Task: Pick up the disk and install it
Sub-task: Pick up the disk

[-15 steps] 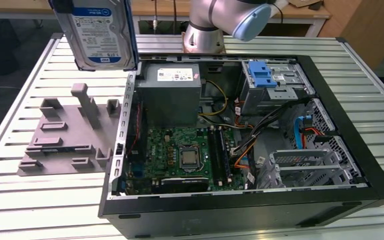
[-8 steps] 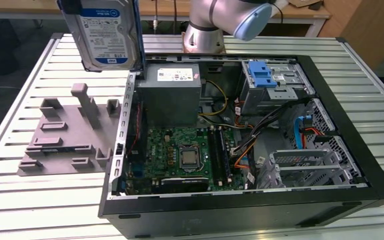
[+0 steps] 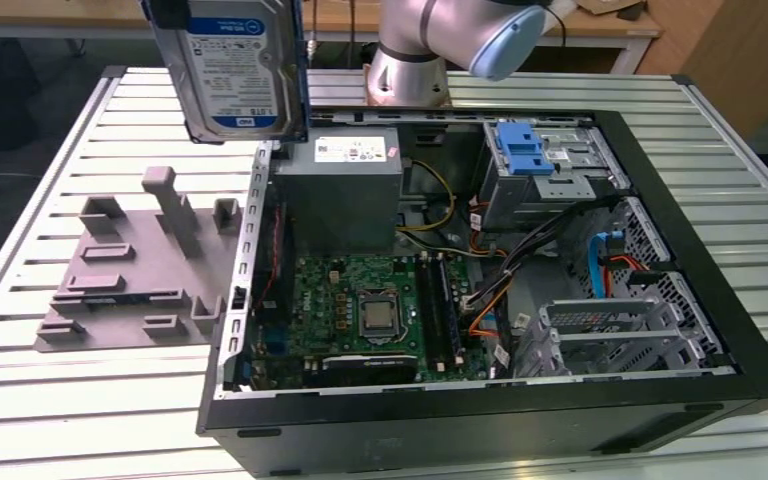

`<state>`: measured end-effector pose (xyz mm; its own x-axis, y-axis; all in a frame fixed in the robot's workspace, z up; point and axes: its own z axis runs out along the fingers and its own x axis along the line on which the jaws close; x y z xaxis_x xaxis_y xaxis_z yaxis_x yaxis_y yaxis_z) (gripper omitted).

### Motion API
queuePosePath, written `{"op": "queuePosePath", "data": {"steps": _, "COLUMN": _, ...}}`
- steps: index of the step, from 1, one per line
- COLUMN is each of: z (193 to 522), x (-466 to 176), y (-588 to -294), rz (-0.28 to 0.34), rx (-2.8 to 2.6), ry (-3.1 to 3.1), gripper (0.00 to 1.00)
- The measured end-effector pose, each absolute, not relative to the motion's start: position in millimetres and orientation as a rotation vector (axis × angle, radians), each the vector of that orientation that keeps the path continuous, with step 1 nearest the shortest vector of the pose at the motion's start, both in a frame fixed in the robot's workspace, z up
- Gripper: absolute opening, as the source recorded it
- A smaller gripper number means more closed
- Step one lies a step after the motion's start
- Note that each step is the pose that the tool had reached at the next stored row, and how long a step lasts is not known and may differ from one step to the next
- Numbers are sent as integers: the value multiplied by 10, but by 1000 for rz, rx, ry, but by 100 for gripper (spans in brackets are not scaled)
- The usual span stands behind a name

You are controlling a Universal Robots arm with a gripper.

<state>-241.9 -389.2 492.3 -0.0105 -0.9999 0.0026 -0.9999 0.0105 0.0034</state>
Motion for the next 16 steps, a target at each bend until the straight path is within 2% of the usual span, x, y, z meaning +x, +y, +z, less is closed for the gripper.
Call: {"op": "queuePosePath", "data": {"steps": 16, "z": 4923, "x": -2145, "y": -3892, "rz": -1, "rx": 2207, "ry": -2230, "gripper": 36}}
